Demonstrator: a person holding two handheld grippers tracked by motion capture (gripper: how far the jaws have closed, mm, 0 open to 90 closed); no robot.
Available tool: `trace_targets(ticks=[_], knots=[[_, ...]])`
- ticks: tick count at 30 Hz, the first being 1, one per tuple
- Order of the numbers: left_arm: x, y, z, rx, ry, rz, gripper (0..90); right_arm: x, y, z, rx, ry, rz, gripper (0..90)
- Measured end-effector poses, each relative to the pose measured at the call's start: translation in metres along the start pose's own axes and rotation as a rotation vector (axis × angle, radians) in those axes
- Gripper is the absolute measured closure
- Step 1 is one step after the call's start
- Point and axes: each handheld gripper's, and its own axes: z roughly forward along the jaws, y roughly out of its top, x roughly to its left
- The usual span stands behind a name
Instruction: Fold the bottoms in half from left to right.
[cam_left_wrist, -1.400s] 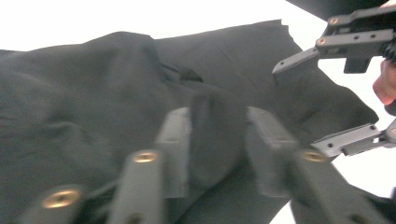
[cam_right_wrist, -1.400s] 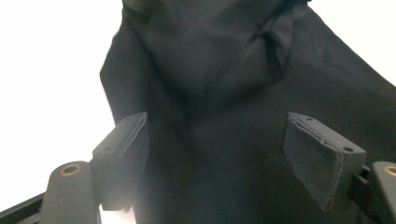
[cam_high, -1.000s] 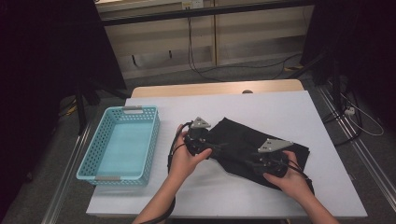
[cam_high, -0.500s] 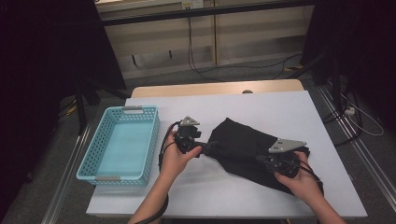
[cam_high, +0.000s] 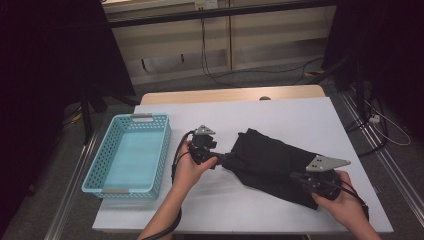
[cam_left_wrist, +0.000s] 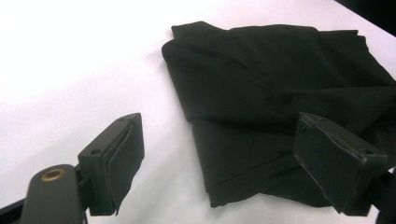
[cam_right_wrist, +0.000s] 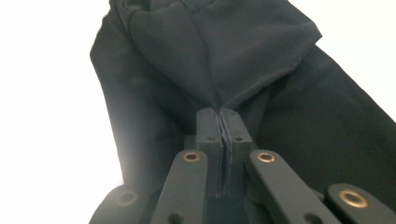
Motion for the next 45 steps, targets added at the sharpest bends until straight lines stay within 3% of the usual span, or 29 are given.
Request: trace_targets(ticks=[24,26,28,31,38,42,45], knots=[[-0.009,-0.006,0.017,0.030,-0.014,0.009,16.4,-0.004,-0.040,-0.042,0.045,-0.015,0.022,87.5],[-0.010,-0.006,0.017,0.035,-0.017,0.011,16.4,-0.002,-0.040,-0.043,0.044,-0.010,0.020,79.4],[-0.011,-0.007,0.018,0.037,-0.020,0.012,16.4,-0.004,-0.036,-0.042,0.033,-0.034,0.030,68.3],[-0.011,-0.006,0.019,0.039,-0.025,0.017,16.4,-0.012,-0.025,-0.034,0.014,-0.070,0.039,59.0],[-0.013,-0.007,0.022,0.047,-0.039,0.016,17.0,-0.043,0.007,0.004,-0.022,-0.150,0.085,51.5],[-0.012,-0.008,0.022,0.045,-0.041,0.011,17.0,-0.056,0.019,0.026,-0.020,-0.163,0.118,50.4],[-0.011,-0.008,0.020,0.041,-0.039,0.014,17.0,-0.061,0.021,0.040,0.003,-0.147,0.137,56.9]])
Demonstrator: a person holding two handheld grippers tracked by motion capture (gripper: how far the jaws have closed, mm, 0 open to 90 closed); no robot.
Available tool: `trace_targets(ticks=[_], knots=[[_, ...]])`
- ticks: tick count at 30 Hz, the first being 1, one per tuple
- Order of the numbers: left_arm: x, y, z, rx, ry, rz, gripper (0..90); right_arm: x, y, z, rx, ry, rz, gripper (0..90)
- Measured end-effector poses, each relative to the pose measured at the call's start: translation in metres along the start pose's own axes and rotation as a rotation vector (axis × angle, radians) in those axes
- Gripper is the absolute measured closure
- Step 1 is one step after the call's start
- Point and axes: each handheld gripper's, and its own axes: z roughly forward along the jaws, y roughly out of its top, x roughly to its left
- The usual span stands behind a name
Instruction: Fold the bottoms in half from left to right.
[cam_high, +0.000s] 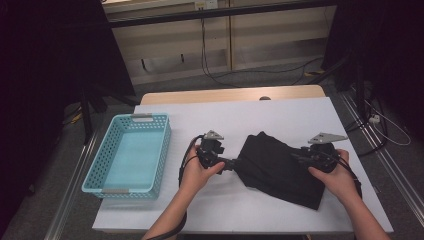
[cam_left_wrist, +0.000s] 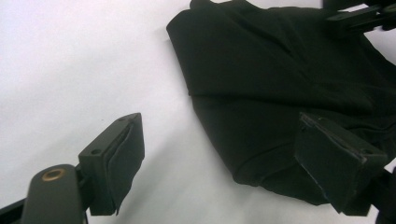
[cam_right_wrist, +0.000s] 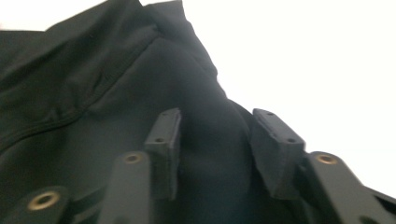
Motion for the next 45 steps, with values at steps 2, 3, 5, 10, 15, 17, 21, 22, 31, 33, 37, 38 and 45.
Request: trace_targets(ticks=[2,3,5,10,15,17,21,22,31,33,37,38,45], knots=[[0.000,0.000,-0.001,-0.001,0.000,-0.006,17.0,0.001,-0.001,0.007,0.036,0.008,-0.007,61.9],[0.000,0.000,-0.001,0.001,0.000,-0.004,17.0,0.001,-0.002,0.008,0.043,0.007,0.001,67.3],[0.000,0.000,0.000,0.003,-0.001,0.000,17.1,0.000,-0.002,0.008,0.047,0.028,0.036,76.3],[-0.003,0.000,0.002,0.009,-0.006,0.007,18.3,-0.002,-0.002,-0.001,0.017,0.049,0.039,86.8],[-0.006,0.000,0.007,0.014,-0.017,0.000,22.5,-0.007,-0.005,-0.022,-0.011,0.049,0.064,87.1],[-0.007,-0.001,0.009,0.016,-0.018,0.005,22.3,-0.008,-0.007,-0.028,-0.017,0.041,0.064,87.1],[-0.012,-0.002,0.014,0.016,-0.030,0.011,26.9,-0.010,-0.013,-0.039,-0.008,0.007,0.062,87.0],[-0.013,-0.002,0.016,0.018,-0.033,0.016,31.3,-0.010,-0.014,-0.041,-0.009,0.000,0.061,87.0],[-0.019,-0.007,0.029,0.066,-0.081,0.019,59.4,-0.013,-0.026,-0.045,0.017,-0.030,0.039,78.2],[-0.021,-0.009,0.031,0.080,-0.094,0.013,64.5,-0.012,-0.025,-0.044,0.007,-0.046,0.038,68.4],[-0.024,-0.010,0.032,0.099,-0.104,0.008,74.0,-0.010,-0.021,-0.042,-0.022,-0.050,0.061,51.5],[-0.024,-0.010,0.031,0.104,-0.104,0.003,79.0,-0.009,-0.020,-0.042,-0.031,-0.046,0.063,48.4],[-0.012,-0.007,0.013,0.100,-0.111,-0.039,85.6,-0.004,-0.015,-0.040,-0.062,-0.048,0.053,34.0]])
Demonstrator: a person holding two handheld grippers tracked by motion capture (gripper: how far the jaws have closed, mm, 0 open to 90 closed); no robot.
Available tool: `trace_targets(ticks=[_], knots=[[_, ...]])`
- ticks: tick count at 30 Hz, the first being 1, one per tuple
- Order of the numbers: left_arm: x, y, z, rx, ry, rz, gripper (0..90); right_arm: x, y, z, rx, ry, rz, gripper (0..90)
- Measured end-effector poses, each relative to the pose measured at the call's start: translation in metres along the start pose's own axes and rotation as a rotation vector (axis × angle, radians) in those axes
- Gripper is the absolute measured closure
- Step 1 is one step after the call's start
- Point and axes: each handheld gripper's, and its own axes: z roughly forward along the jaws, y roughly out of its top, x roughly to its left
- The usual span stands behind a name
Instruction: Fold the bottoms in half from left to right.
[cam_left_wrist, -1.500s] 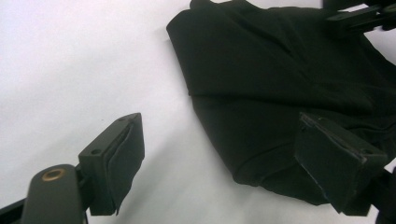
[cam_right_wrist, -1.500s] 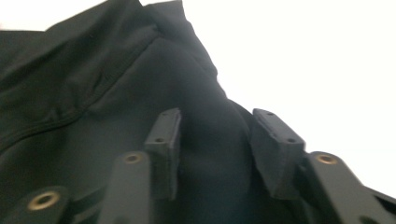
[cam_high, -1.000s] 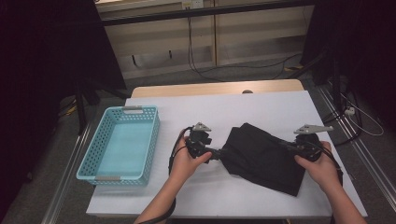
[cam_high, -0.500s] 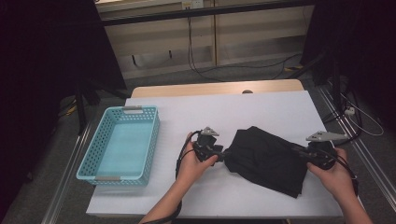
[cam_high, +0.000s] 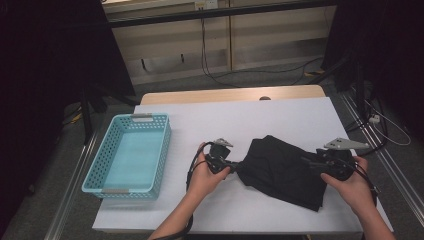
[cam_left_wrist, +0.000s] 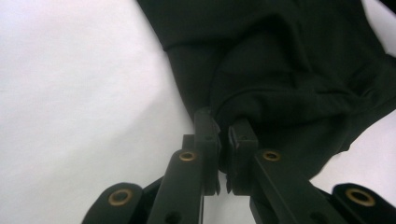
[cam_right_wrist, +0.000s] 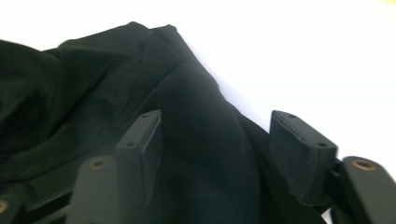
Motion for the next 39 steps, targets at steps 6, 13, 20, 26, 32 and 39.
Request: trace_targets(ticks=[6,13,20,26,32,39], knots=[[0.024,-0.001,-0.024,-0.034,0.032,-0.046,85.6,0.000,0.000,0.002,-0.009,0.004,0.014,27.8],[0.036,-0.005,-0.031,-0.035,0.030,-0.028,85.1,0.013,0.015,0.019,-0.009,0.045,0.000,29.6],[0.032,-0.005,-0.031,-0.038,0.046,-0.009,85.0,0.027,0.033,0.052,0.011,0.087,-0.051,41.5],[0.030,-0.007,-0.030,-0.033,0.061,0.002,85.0,0.038,0.050,0.079,0.017,0.132,-0.061,52.6],[0.030,-0.009,-0.028,-0.022,0.067,0.006,84.9,0.052,0.055,0.102,0.056,0.171,-0.089,63.5],[0.030,-0.011,-0.027,-0.028,0.075,0.002,83.8,0.050,0.052,0.106,0.081,0.227,-0.071,84.7]])
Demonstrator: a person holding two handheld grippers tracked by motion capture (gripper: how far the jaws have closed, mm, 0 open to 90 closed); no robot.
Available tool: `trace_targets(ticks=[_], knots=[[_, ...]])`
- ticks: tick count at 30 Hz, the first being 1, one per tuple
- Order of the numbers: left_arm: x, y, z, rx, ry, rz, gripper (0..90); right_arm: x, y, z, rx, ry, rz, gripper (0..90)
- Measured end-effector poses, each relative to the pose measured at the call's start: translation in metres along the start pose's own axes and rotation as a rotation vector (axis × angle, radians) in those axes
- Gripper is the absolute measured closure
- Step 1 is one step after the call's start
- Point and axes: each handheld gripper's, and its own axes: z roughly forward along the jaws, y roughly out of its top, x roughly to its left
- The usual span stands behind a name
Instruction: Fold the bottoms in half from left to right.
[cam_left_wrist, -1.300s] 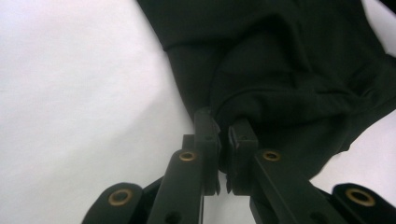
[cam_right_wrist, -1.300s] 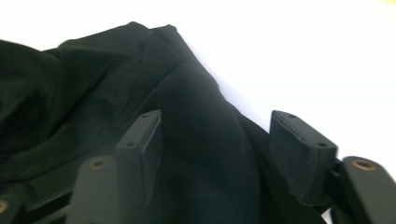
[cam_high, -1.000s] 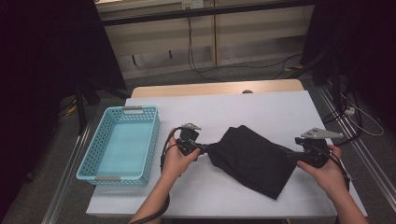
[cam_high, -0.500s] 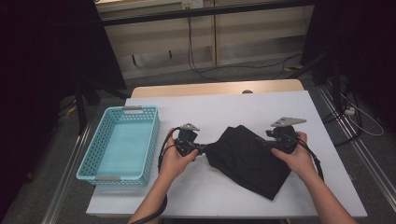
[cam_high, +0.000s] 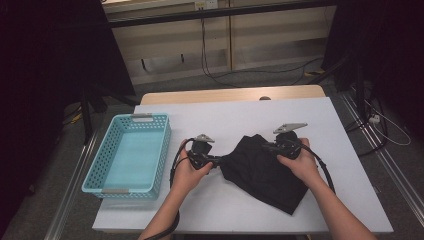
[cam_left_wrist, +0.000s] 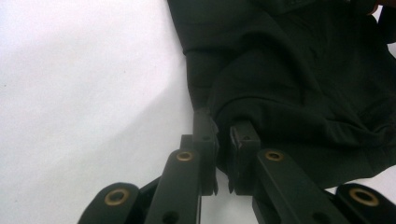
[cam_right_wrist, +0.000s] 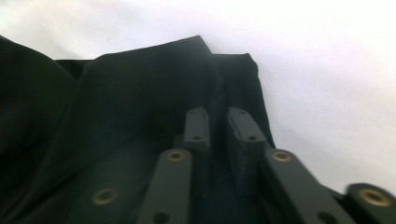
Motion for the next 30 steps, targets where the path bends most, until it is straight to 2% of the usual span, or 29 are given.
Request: trace_targets(ticks=[2,4,7,10,12,15,17,19,20,22,24,26,27,29,30], knots=[[-0.001,0.000,0.000,0.000,0.002,0.001,83.9,-0.001,-0.001,-0.001,0.008,0.020,0.005,86.1],[-0.001,0.000,-0.001,0.004,0.004,0.000,84.6,-0.001,-0.001,-0.005,0.001,0.003,-0.003,86.6],[0.001,0.001,-0.001,0.000,0.008,-0.005,85.1,-0.008,0.001,-0.016,-0.047,-0.030,0.025,86.8],[0.006,0.000,-0.001,-0.005,0.013,-0.008,85.4,-0.018,0.000,-0.027,-0.072,-0.066,0.044,86.9],[0.009,0.001,-0.002,-0.027,0.022,-0.020,85.6,-0.023,-0.003,-0.031,-0.091,-0.082,0.063,86.9],[0.015,0.005,-0.006,-0.047,0.053,-0.025,85.7,-0.025,-0.006,-0.033,-0.096,-0.073,0.082,86.3],[0.020,0.007,-0.009,-0.053,0.070,-0.036,85.5,-0.020,-0.006,-0.032,-0.090,-0.048,0.075,80.3],[0.024,0.008,-0.012,-0.077,0.095,-0.053,84.0,-0.014,-0.004,-0.033,-0.093,-0.061,0.048,72.4],[0.026,0.008,-0.013,-0.093,0.118,-0.064,77.7,-0.011,-0.004,-0.035,-0.095,-0.055,0.042,70.3],[0.026,0.005,-0.012,-0.066,0.106,-0.083,63.7,-0.007,-0.003,-0.039,-0.101,-0.069,0.034,59.5],[0.023,0.000,-0.011,-0.030,0.113,-0.105,46.7,-0.004,-0.005,-0.044,-0.106,-0.072,0.027,55.1],[0.018,-0.006,-0.009,-0.005,0.152,-0.117,41.9,-0.001,-0.008,-0.049,-0.108,-0.072,0.027,49.9],[0.017,-0.008,-0.008,0.002,0.158,-0.129,39.4,0.000,-0.010,-0.052,-0.108,-0.070,0.024,49.0],[0.016,-0.012,-0.006,-0.001,0.178,-0.147,38.0,0.002,-0.014,-0.055,-0.098,-0.073,0.020,43.5],[0.015,-0.013,-0.006,-0.006,0.192,-0.143,38.2,0.003,-0.016,-0.057,-0.094,-0.080,0.019,41.3]])
